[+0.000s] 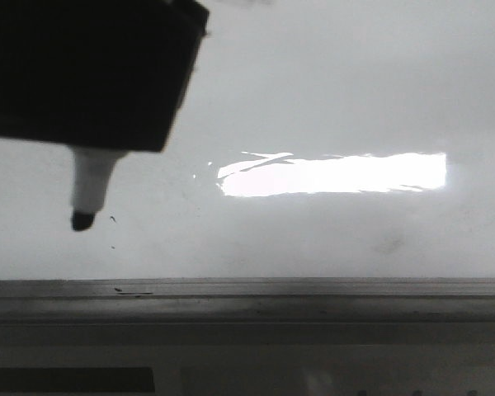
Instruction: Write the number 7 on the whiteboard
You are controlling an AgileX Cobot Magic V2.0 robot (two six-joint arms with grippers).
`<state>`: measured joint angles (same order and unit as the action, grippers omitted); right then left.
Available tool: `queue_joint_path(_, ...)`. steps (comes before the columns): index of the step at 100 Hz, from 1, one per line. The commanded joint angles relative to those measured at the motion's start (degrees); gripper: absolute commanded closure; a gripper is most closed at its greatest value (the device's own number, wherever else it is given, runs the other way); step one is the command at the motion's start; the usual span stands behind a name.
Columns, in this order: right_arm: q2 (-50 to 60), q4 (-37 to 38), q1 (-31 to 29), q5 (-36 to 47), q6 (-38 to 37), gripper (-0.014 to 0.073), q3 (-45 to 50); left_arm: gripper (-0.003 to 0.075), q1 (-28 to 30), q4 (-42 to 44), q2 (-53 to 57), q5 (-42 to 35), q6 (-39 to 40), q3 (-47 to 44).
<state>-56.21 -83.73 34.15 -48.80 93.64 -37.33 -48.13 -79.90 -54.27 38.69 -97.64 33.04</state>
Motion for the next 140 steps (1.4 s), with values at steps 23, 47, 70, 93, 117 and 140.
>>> queue_joint_path(23,-1.7,-3.8,0.3,-2.0,0.9,0.0633,-2.0,0.074,-0.5,-6.5,0.4,1.4,-0.1,2.1)
queue_joint_path(47,0.2,-4.1,0.3,0.6,3.3,0.0656,-2.0,0.0622,-0.5,-7.3,0.5,0.0,0.7,2.1)
queue_joint_path(70,10.7,4.5,0.3,15.7,3.3,0.0644,-1.7,0.0235,-0.4,-10.5,7.1,-8.1,4.8,2.1)
queue_joint_path(93,14.9,8.3,0.3,31.6,4.6,0.0644,-0.7,0.0387,-0.4,-11.4,18.2,-26.8,9.9,0.8)
queue_joint_path(117,9.9,8.2,0.3,33.1,10.6,0.0644,-0.7,0.0739,-0.4,-14.5,21.5,-31.2,9.9,-3.2)
queue_joint_path(140,6.4,6.7,0.3,34.3,13.8,0.0644,-1.0,0.0741,-0.4,-14.5,21.5,-29.1,9.9,-3.7)
